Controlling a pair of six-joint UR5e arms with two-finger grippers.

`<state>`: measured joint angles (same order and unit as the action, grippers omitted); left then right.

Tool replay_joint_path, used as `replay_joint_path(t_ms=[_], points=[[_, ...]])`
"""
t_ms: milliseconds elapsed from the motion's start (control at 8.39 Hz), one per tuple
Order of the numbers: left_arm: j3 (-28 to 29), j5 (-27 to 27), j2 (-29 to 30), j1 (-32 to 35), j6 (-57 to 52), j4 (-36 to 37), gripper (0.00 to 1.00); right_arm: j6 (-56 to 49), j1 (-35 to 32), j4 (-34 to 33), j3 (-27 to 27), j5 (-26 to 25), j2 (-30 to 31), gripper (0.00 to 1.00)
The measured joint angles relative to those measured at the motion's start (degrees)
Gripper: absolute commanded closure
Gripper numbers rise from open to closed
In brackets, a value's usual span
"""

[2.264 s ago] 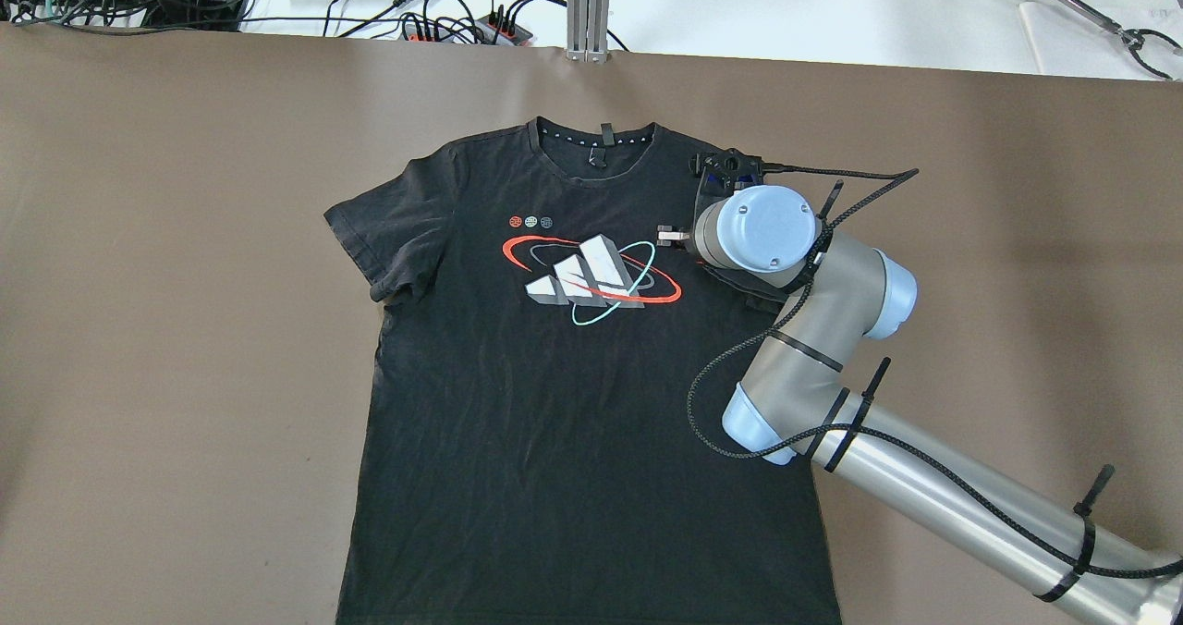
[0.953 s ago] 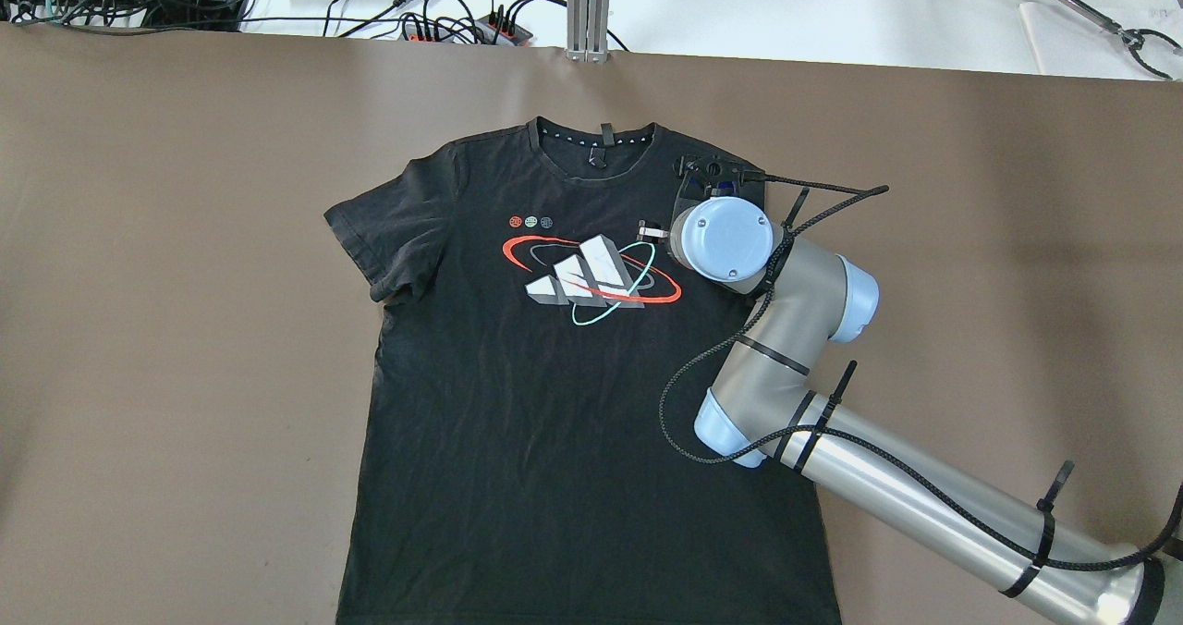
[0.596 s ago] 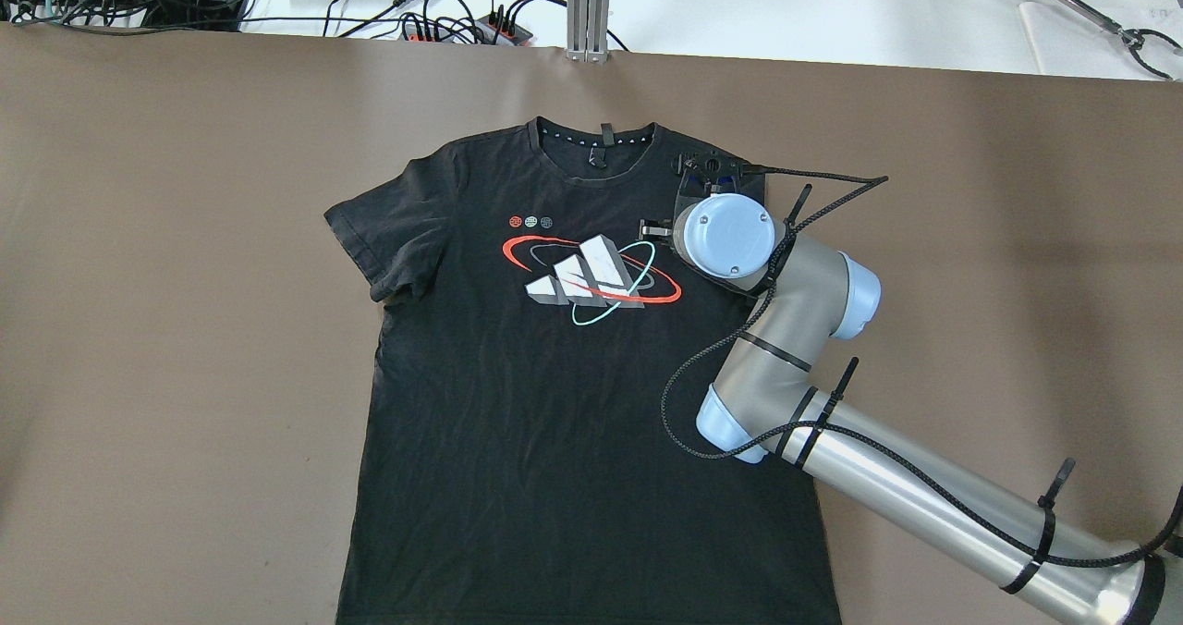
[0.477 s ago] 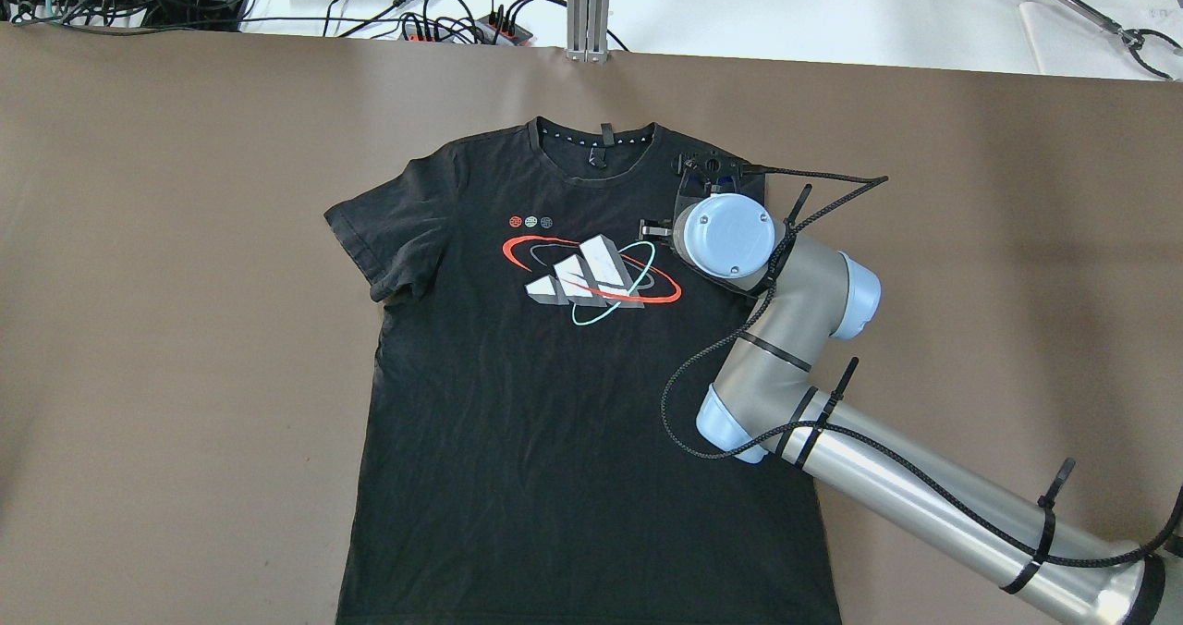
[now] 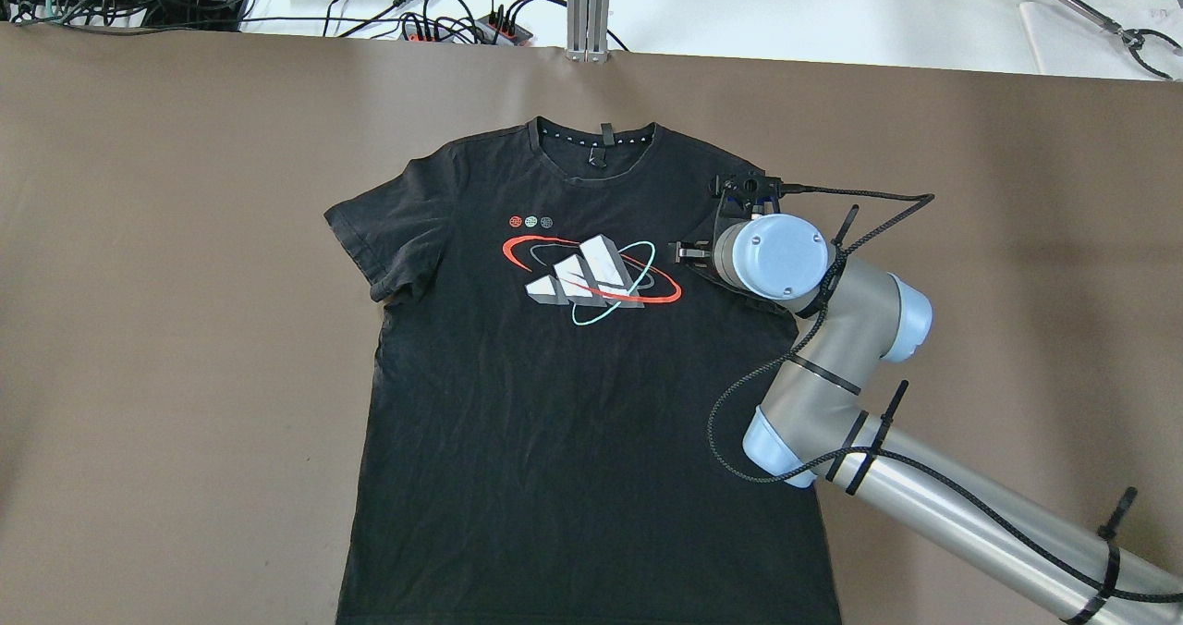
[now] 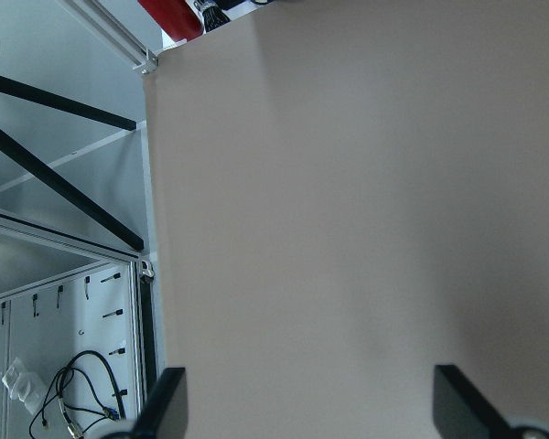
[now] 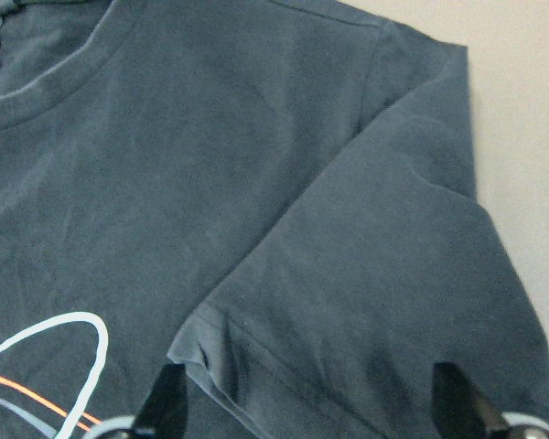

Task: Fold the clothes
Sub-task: 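Grasp the sleeve with the right gripper and fold it inward onto the shirt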

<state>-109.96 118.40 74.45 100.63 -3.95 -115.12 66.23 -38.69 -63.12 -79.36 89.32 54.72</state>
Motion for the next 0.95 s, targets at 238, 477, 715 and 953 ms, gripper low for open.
replay_joint_path(t_ms=[238, 477, 715, 953], points=[[-0.2, -0.07, 0.0, 0.0, 0.0, -0.01, 0.06, 0.16, 0.36, -0.2, -3.47, 0.59, 2.92, 0.06], [-0.51, -0.09, 0.0, 0.05, 0.04, -0.1, 0.06, 0.45, 1.2, 0.05, -4.94, 0.73, 4.98, 0.06], [-0.53, -0.1, 0.0, 0.03, 0.24, -0.24, 0.06, 0.73, 2.96, -0.23, -7.05, 0.76, 6.15, 0.06], [-0.56, -0.1, 0.0, 0.01, 0.26, -0.33, 0.06, 0.9, 3.81, -0.2, -9.46, 0.77, 8.9, 0.06]])
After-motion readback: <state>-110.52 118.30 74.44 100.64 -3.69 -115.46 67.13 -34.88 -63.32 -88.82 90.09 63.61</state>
